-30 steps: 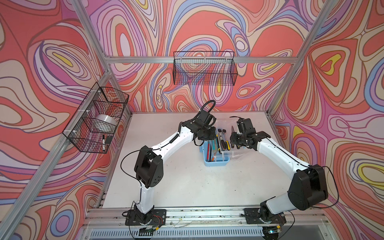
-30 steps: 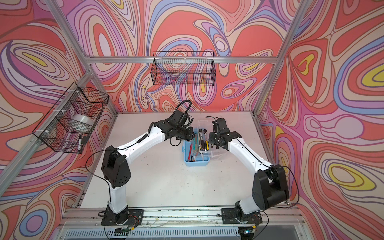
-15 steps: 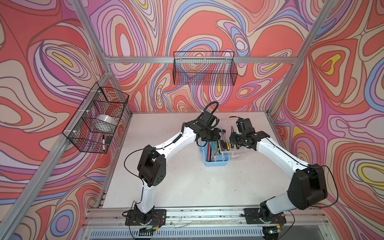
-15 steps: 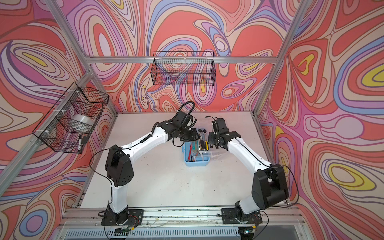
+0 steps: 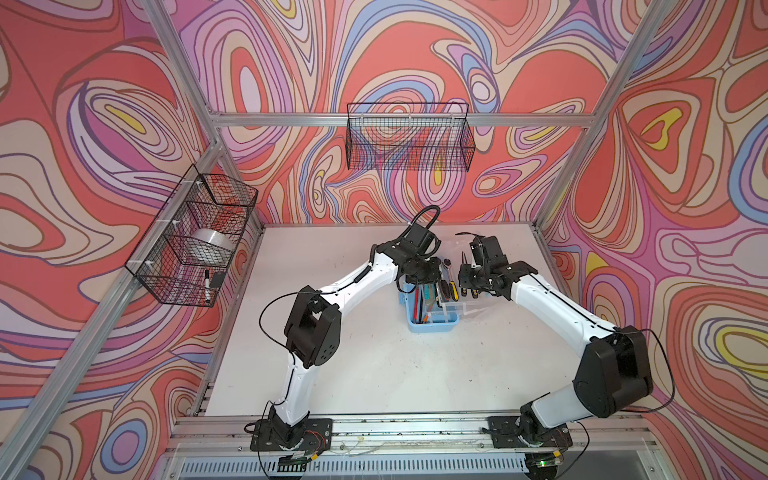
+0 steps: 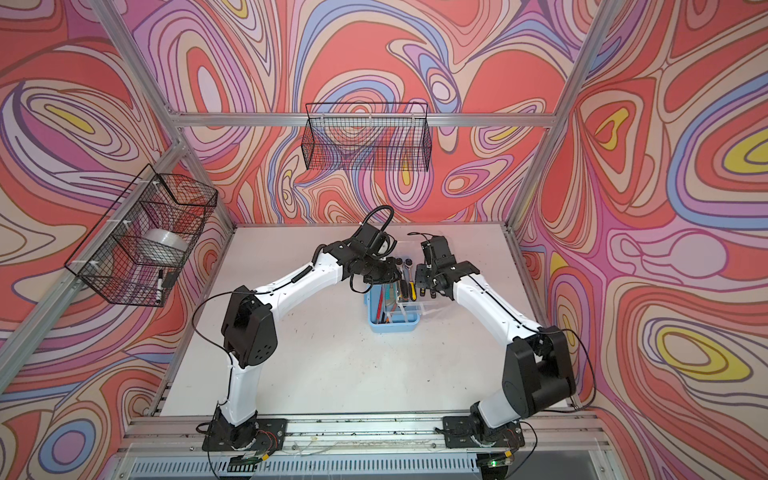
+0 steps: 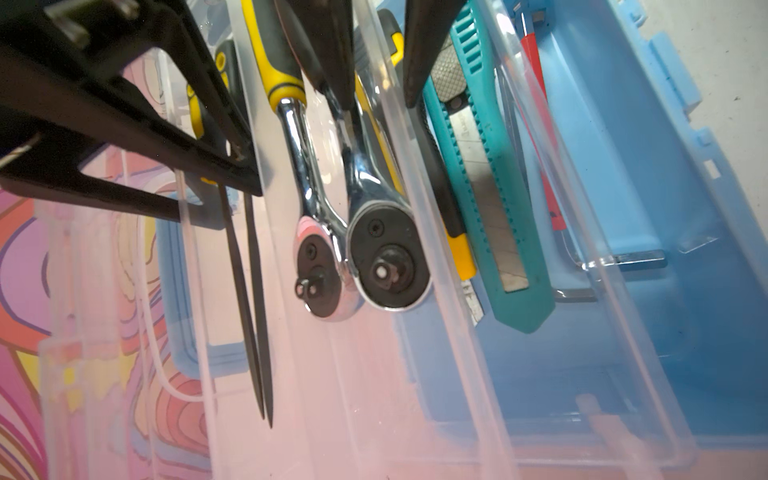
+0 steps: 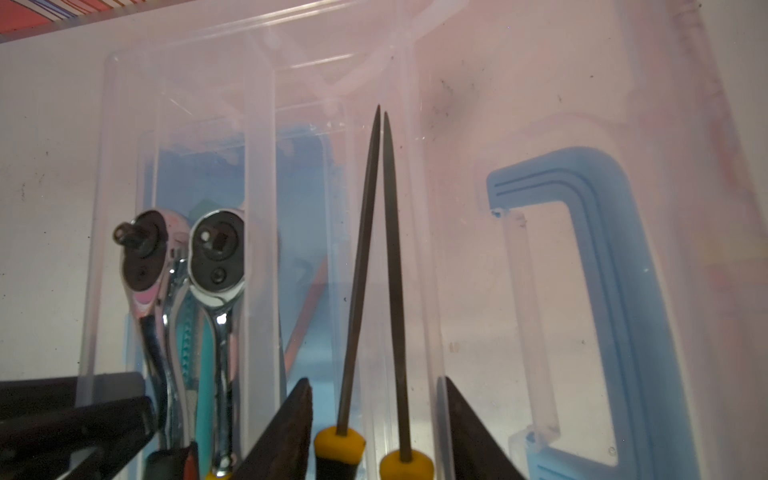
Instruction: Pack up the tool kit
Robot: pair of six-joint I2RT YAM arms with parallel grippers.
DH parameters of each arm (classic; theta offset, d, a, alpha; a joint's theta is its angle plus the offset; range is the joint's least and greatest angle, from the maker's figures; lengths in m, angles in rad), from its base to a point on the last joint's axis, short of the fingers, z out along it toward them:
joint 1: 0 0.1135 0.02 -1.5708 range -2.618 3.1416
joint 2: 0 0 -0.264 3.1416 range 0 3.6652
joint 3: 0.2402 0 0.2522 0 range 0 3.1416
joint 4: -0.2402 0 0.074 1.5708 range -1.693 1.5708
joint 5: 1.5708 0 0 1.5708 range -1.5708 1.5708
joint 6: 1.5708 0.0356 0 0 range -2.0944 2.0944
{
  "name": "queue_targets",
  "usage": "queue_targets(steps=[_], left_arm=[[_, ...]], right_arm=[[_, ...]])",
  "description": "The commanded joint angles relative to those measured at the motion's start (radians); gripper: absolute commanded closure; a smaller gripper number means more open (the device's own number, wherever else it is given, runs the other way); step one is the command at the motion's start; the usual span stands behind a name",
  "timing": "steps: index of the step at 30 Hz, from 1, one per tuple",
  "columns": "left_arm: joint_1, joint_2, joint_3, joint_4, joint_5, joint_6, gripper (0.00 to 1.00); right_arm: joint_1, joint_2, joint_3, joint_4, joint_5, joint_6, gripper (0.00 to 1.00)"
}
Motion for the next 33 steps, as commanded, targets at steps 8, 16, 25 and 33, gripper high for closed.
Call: queue_targets(steps=[8, 16, 25, 33], left_arm=[[-0.004, 0.037, 0.027, -0.063, -0.022, 0.001, 0.86], [-0.002, 0.044, 0.029, -0.071, -0.021, 0.002, 0.89], [-0.001, 0.045, 0.030, -0.082, -0.024, 0.002, 0.89], [-0.001, 0.055, 0.038, -0.087, -0.020, -0.002, 0.89]], right_arm=[[0.021, 0.006, 0.060, 0.013, -0.013, -0.007, 0.47], [0.021, 0.006, 0.079, 0.001, -0.019, -0.007, 0.44], [0.022, -0.017, 0.148, -0.018, -0.083, 0.002, 0.38], [0.021, -0.059, 0.203, -0.028, -0.108, 0.016, 0.33]])
